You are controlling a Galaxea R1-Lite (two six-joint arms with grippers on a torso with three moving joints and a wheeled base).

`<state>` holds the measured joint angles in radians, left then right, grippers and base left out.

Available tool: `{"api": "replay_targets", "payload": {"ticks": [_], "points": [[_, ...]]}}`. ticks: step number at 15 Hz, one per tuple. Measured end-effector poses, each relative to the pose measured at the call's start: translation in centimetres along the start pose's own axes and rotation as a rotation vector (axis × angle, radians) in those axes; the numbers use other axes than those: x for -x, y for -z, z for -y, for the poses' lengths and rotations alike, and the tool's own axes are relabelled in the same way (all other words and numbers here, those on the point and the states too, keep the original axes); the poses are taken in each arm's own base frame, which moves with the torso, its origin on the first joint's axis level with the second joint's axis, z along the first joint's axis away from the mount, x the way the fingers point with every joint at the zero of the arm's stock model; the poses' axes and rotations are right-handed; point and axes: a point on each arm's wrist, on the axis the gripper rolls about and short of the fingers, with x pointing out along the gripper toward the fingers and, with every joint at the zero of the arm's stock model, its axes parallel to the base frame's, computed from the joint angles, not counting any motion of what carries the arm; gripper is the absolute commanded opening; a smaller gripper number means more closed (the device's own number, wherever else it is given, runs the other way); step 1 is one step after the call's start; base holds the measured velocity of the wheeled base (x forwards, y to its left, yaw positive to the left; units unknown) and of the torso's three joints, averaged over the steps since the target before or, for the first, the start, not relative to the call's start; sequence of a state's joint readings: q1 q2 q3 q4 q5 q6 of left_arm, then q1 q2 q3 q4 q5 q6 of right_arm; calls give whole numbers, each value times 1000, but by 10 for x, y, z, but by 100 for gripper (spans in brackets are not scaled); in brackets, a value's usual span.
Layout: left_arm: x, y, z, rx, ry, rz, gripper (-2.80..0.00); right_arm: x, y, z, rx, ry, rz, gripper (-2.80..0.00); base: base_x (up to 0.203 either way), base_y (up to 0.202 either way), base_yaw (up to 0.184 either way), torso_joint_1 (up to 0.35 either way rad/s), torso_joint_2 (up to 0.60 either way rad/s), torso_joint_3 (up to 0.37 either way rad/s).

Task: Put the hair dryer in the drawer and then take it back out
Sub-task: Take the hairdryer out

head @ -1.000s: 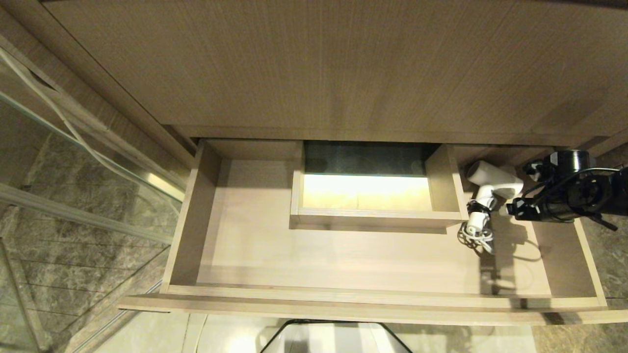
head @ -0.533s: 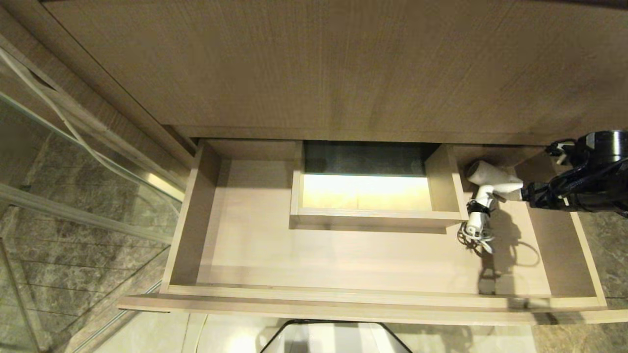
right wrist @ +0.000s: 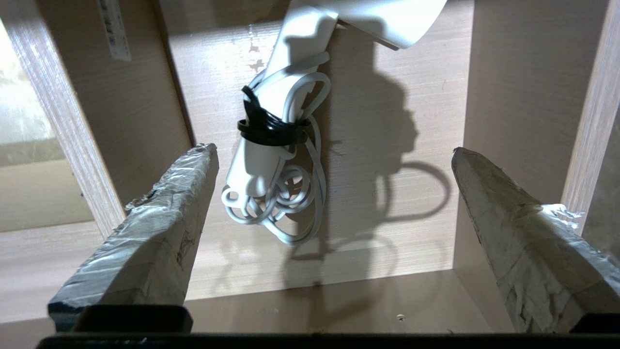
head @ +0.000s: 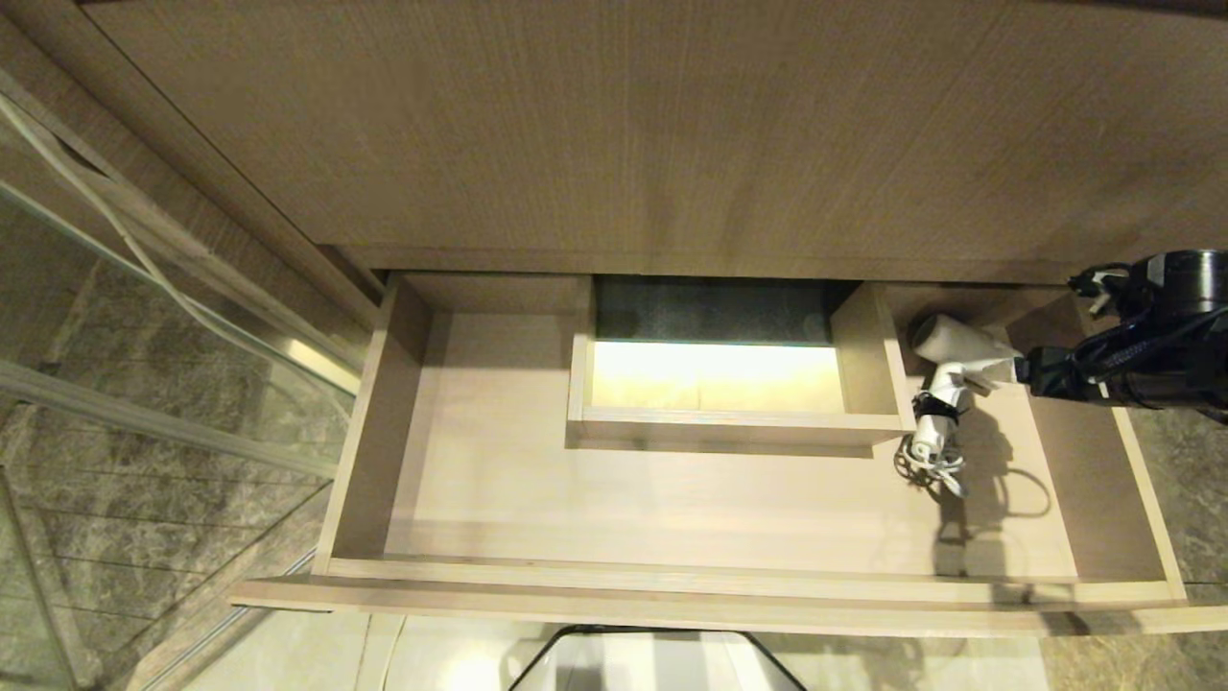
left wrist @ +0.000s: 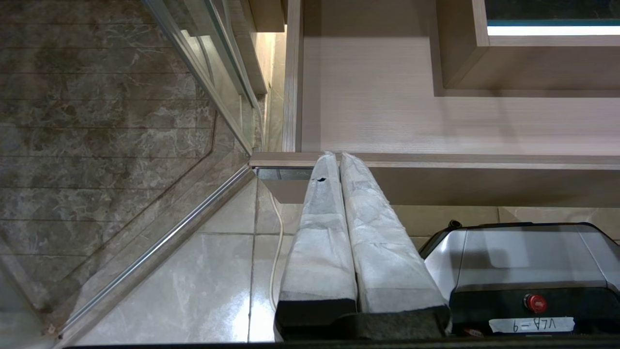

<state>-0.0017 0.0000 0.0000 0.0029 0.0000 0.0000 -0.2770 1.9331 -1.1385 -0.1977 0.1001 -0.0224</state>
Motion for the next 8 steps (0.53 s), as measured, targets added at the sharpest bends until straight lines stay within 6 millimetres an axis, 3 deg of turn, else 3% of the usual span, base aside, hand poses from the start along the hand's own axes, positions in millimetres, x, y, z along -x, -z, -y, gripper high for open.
{"api": "replay_targets", "payload": {"ticks": [8], "points": [[0,0,0,0,0,-1,-280,-27,10,3,-54,2,-51,0,0,0,0,0,0,0]]}}
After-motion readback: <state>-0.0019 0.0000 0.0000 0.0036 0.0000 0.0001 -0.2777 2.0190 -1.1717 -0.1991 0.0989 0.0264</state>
